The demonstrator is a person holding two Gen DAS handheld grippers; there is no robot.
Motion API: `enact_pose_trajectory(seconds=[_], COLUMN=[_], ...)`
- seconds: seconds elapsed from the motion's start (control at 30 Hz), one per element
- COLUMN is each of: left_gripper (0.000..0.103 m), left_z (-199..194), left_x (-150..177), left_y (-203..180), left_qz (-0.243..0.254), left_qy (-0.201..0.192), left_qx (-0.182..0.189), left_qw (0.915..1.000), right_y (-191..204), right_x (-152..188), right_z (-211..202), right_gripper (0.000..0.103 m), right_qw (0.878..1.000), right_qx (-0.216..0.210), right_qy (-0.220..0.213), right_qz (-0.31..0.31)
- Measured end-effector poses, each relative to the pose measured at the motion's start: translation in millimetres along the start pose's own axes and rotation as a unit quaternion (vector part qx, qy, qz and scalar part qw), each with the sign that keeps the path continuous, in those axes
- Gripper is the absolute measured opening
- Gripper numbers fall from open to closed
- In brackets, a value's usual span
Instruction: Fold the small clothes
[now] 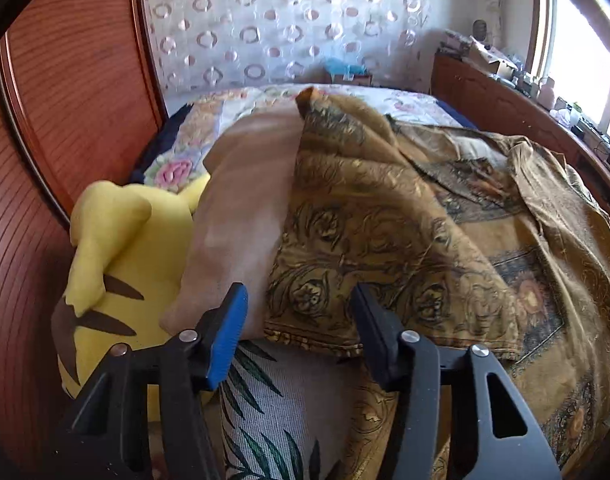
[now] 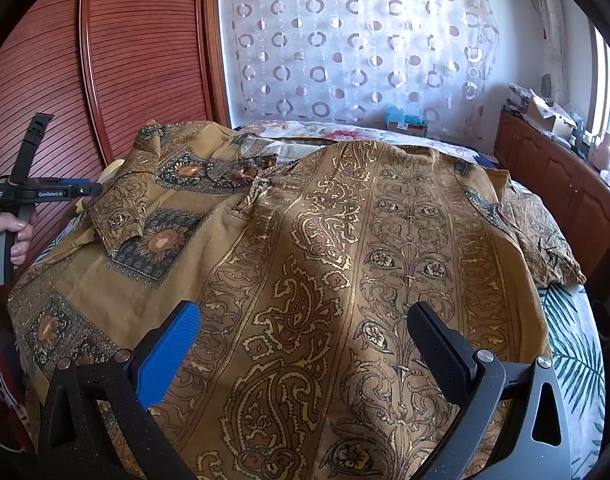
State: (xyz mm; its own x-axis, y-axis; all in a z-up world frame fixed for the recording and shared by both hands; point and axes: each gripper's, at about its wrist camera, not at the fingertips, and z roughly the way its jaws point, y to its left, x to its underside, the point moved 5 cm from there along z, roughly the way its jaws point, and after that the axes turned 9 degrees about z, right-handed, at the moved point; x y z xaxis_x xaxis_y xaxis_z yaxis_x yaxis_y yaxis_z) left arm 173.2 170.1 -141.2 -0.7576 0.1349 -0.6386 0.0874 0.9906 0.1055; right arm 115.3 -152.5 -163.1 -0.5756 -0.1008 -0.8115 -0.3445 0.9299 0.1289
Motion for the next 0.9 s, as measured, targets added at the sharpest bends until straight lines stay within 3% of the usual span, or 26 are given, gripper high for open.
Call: enact_pose_trajectory(seconds=[0.2, 0.37, 0.43, 0.63, 0.9], left_gripper=[0.047, 0.012, 0.004, 0.002, 0.002], left_z=[2, 4, 3, -29, -48], left_x=[7, 5, 1, -28, -101], left_y=[-6, -5, -4, -20, -79], left_qz=[0.010, 0.011, 0.009, 0.016, 0.069], left_qy=[0.012, 0.017, 0.018, -0.038, -0.093], left_qx=[0.013, 0.024, 0.034, 0.045, 0.063], left_qw=[0.9998, 0.9995, 0.9992, 0.9982, 0.9912], right_y=[1, 2, 2, 2, 2], right_x=[0, 0, 0, 1, 0], right_z=[1, 1, 1, 1, 1], right_gripper=[0.103, 0.103, 0.103, 0.103, 0.103], right_qw=[1.000, 1.000, 1.000, 1.000, 1.000], right_qx=[-0.001, -0.003, -0.003, -0.005, -0.004], right_qy=[0.001, 0.003, 0.003, 0.005, 0.006], right_qz=[0.001, 0.001, 0.001, 0.002, 0.002])
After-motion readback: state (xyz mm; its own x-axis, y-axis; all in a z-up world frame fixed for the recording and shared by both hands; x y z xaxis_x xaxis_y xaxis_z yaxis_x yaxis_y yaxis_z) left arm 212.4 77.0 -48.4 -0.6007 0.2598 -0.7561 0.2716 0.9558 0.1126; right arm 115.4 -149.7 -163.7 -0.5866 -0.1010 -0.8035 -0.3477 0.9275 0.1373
